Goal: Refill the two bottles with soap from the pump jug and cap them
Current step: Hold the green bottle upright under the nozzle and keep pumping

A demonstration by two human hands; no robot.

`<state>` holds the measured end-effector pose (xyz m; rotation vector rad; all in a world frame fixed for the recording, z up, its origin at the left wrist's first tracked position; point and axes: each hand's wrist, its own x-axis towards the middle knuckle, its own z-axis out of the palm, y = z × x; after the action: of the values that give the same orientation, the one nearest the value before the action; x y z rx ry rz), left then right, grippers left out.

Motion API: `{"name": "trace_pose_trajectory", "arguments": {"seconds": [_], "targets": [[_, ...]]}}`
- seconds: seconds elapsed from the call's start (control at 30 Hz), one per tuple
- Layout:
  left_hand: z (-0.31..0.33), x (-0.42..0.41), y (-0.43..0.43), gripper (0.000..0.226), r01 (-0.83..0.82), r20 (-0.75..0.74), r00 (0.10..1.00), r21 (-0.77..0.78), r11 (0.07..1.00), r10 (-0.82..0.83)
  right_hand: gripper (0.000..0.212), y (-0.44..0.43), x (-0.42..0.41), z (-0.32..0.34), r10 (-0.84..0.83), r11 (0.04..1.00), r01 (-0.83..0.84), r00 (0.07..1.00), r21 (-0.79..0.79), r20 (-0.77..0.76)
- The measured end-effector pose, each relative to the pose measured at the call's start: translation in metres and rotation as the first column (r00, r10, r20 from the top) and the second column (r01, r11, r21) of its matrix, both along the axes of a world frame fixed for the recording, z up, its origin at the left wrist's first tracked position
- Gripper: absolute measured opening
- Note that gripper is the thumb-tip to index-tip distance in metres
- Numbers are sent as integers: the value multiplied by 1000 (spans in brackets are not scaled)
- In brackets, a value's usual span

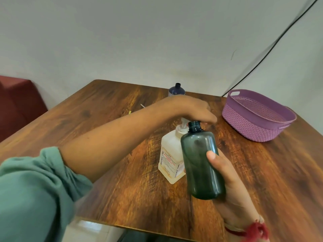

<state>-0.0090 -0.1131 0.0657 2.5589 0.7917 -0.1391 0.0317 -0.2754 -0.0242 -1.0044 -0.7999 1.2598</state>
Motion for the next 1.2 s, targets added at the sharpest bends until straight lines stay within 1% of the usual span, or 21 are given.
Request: {"name": "trace_pose_trajectory", "arguments": {"seconds": [0.1, 0.17, 0.27, 0.33, 0.37, 0.4, 0.43, 0.47, 0.5, 0.53, 0.57, 0.63, 0.73, 0.8, 0.83, 0.93, 0.97, 1.03, 1.13, 1.17, 1.2], "targets": [[-9, -3, 0, 34, -28, 110, 993, -187, 982, 49, 86, 0, 0, -2, 11, 1000, -11, 1000, -12, 1], [-14, -4, -2, 31, -42, 108, 992, -215, 976, 66, 89, -1, -1, -4, 8, 999, -7, 1000, -39, 15], [-9, -3, -4, 24, -30, 53, 998, -154, 988, 38, 93, -2, 0, -4, -6, 999, 7, 1000, -46, 19], [-2, -2, -3, 30, -10, -21, 1000, -41, 999, 9, 94, -3, 1, -1, -10, 1000, 10, 1000, -30, 20], [0, -1, -2, 33, -7, -34, 999, 10, 1000, 7, 93, -3, 1, 0, -14, 1000, 14, 1000, -24, 14], [0, -1, 0, 31, -5, -16, 1000, 40, 999, 6, 92, -2, 2, 1, -16, 1000, 16, 1000, -18, 10], [-1, -2, 1, 28, -1, 19, 1000, 13, 1000, 1, 92, -2, 2, 2, -12, 1000, 13, 1000, -11, 11], [-4, -2, 0, 26, 10, 53, 999, -70, 997, -7, 92, -1, 1, 2, -9, 1000, 9, 1000, -10, 10], [-7, -4, -2, 28, 24, 71, 997, -150, 988, -13, 93, -2, 0, 0, -9, 1000, 9, 1000, -11, 8], [-9, -5, -5, 31, 32, 69, 997, -183, 983, -19, 93, -2, -1, 0, -9, 1000, 9, 1000, -12, 9], [-10, -7, -7, 32, 27, 53, 998, -166, 986, -18, 93, -2, -1, -2, -12, 1000, 12, 1000, -20, 8], [-7, -6, -6, 29, 1, 23, 1000, -73, 997, 1, 92, -3, -1, -3, -16, 999, 16, 1000, -29, 2], [3, -3, -5, 32, 27, -78, 997, -26, 999, -29, 88, -5, 0, 0, -16, 1000, 16, 1000, -11, 1], [4, -1, -3, 28, 38, -81, 996, 20, 999, -36, 88, -4, 0, 2, -15, 1000, 15, 1000, 0, 6], [2, -2, -2, 26, 31, -54, 998, 15, 999, -30, 90, -4, 0, 3, -14, 1000, 14, 1000, 1, 9], [-7, -5, -3, 26, -24, 38, 999, -156, 988, 30, 89, -3, -2, 0, -8, 1000, 8, 1000, -26, 1], [-10, -5, -4, 25, -33, 55, 998, -174, 984, 43, 86, -3, -3, 0, -7, 999, 7, 1000, -32, -5], [-11, -3, -4, 23, -28, 47, 998, -134, 991, 35, 82, -4, -4, -2, -5, 999, 4, 1000, -36, -16], [-2, 0, -3, 28, 14, -65, 998, -8, 1000, -15, 79, -6, -3, 1, 12, 1000, -13, 1000, -23, -25], [0, 1, -2, 29, 22, -76, 997, 12, 1000, -21, 77, -5, -3, 2, 13, 1000, -14, 1000, -19, -25], [-1, 1, -1, 29, 24, -60, 998, -1, 1000, -24, 76, -5, -3, 3, 13, 1000, -14, 1000, -19, -26]]}}
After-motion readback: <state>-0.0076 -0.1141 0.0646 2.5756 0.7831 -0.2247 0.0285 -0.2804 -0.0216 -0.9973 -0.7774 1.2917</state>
